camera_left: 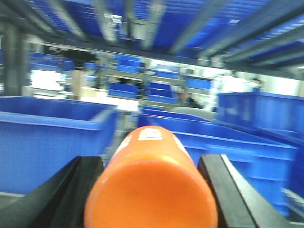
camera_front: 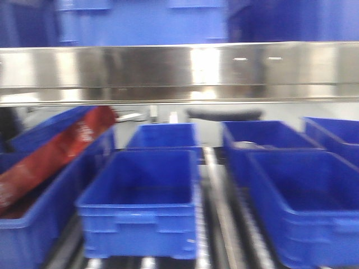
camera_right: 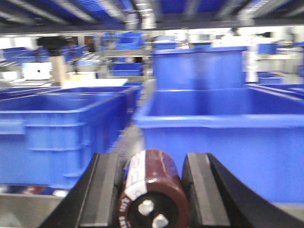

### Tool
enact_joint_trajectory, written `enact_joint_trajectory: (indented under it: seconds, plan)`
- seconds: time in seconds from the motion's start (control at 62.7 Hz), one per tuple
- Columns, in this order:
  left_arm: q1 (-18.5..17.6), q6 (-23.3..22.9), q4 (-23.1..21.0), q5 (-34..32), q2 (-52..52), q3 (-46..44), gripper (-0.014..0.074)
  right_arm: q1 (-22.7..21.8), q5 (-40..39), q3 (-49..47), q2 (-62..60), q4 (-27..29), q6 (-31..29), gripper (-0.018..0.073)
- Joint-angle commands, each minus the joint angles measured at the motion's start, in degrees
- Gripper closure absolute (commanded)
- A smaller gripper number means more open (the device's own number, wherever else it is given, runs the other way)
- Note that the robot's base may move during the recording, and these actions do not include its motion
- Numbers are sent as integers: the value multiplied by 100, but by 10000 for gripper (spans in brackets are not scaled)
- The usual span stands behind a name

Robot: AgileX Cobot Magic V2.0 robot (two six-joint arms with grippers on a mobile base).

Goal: Place cylindrical capacitor in blue bin on shelf

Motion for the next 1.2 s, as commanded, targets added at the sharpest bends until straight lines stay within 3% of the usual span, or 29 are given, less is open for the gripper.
enact_joint_trajectory:
  seconds: [0.0, 1.18]
  plan:
    - [-13, 0, 5, -82, -22, -17, 707, 0, -183, -11, -32, -32, -19, 722]
    - [59, 0, 5, -82, -21, -17, 707, 0, -183, -11, -32, -32, -19, 722]
